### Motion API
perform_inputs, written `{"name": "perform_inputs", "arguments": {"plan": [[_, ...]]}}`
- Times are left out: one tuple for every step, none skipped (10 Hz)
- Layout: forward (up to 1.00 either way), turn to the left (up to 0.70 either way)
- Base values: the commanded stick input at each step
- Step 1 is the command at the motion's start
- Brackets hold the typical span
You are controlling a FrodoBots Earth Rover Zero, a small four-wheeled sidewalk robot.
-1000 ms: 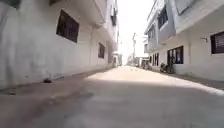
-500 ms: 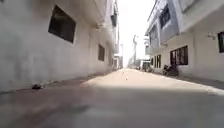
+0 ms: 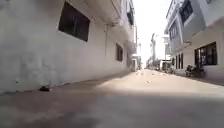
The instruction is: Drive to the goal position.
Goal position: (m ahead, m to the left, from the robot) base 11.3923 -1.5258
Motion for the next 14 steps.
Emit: {"name": "perform_inputs", "arguments": {"plan": [[1.0, 0.0], [1.0, 0.0], [1.0, 0.0], [1.0, 0.0], [1.0, 0.0], [1.0, 0.0], [1.0, 0.0], [1.0, 0.0], [1.0, 0.0], [1.0, 0.0], [1.0, 0.0], [1.0, 0.0], [1.0, -0.15], [1.0, -0.38]]}}
